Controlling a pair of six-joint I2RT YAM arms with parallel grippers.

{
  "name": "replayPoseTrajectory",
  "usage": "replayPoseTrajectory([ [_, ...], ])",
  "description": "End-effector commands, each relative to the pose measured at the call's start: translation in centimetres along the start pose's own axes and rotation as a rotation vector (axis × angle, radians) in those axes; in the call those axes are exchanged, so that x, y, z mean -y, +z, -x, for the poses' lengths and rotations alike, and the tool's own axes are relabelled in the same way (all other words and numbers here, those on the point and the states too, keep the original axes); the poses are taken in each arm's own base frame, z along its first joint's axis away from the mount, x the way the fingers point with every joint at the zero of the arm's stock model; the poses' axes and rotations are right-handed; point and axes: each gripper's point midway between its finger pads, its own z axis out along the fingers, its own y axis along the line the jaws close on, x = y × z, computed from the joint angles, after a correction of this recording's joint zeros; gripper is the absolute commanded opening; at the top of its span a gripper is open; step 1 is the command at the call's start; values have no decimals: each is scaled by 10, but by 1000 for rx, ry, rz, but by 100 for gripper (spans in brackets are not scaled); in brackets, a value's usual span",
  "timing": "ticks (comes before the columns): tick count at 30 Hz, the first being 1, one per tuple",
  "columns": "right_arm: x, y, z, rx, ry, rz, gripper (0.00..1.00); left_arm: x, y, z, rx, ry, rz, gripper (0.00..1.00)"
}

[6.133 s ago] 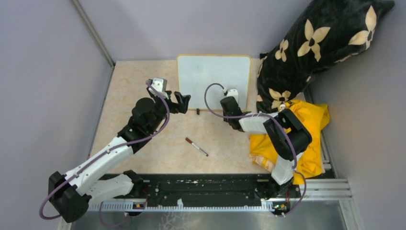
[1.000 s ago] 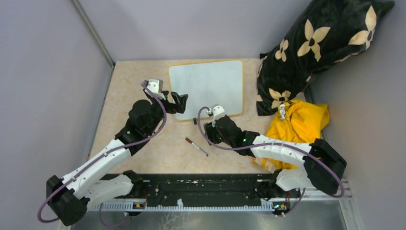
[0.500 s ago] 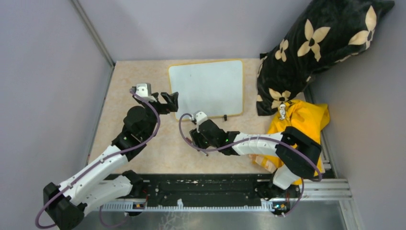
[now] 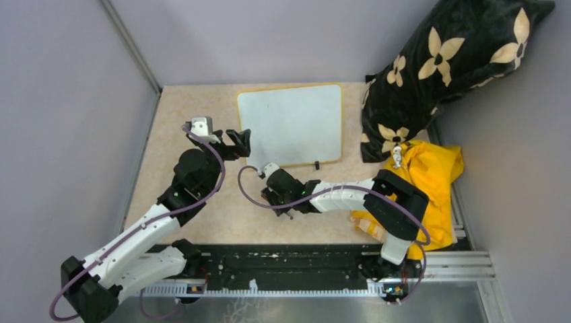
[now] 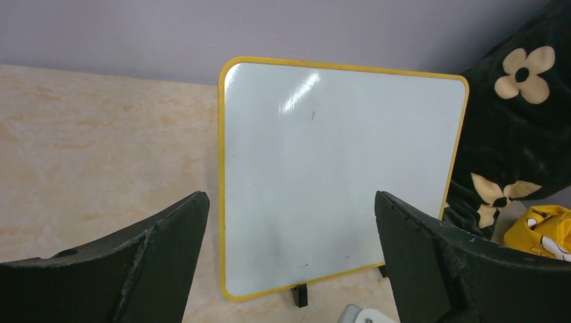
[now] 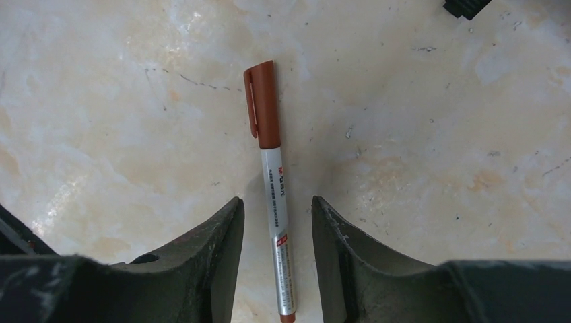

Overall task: Write a sentence on the whiteboard
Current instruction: Open the whiteboard marker at the center of the board.

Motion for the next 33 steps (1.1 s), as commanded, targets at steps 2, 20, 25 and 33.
replayPoseTrajectory([
  [2, -12, 2, 9, -5, -41, 15, 40, 6, -1, 13, 31, -11, -16, 99],
  [20, 32, -16, -27, -77, 75, -229, 5, 7, 0, 11, 25, -9, -26, 99],
  [25, 40, -33, -39, -89, 144, -266, 4, 8, 0, 10, 22, -11, -29, 99],
  [33, 44, -48, -59, -129, 181, -273, 9, 10, 0, 9, 20, -15, -40, 99],
])
